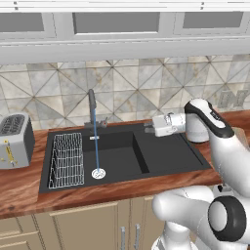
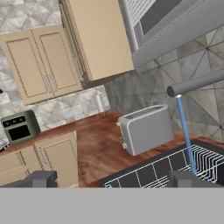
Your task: Pick the pear from the sink and place it on the cutting board to airdry. Then turn off the sink faucet.
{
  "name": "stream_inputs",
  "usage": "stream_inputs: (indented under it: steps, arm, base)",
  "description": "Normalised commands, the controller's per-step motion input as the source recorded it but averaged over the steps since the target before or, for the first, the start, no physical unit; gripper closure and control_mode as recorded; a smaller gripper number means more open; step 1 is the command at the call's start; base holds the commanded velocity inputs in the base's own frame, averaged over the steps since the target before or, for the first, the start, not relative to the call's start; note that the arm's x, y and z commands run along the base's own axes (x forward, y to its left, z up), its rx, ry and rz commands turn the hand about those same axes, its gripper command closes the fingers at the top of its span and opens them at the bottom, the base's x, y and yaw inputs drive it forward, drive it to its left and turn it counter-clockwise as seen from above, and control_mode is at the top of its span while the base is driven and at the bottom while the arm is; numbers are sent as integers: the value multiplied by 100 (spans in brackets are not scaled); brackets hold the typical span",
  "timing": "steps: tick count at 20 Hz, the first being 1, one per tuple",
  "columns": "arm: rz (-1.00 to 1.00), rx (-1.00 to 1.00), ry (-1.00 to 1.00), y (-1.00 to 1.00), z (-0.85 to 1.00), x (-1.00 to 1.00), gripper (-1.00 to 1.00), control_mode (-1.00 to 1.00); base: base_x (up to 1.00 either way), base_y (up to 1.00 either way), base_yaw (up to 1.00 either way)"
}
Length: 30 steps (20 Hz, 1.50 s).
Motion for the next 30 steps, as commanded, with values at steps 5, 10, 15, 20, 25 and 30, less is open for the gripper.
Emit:
stream_inputs:
  steps: [5, 10, 15, 20, 25, 30]
  arm:
    - [0, 0, 0, 4, -7, 18, -100, -100]
    - [0, 0, 0, 0, -10, 29, -100, -100]
    - [0, 0, -5, 3, -6, 24, -100, -100]
    - [0, 0, -6, 12, -15, 20, -100, -100]
    - [0, 0, -3, 20, -16, 25, -100, -100]
    - [0, 0, -1, 3, 0, 34, -100, -100]
  base:
    - [0, 0, 0]
    - [0, 0, 0]
    - [0, 0, 0]
    - [0, 0, 0]
    - [0, 0, 0]
    - [0, 0, 0]
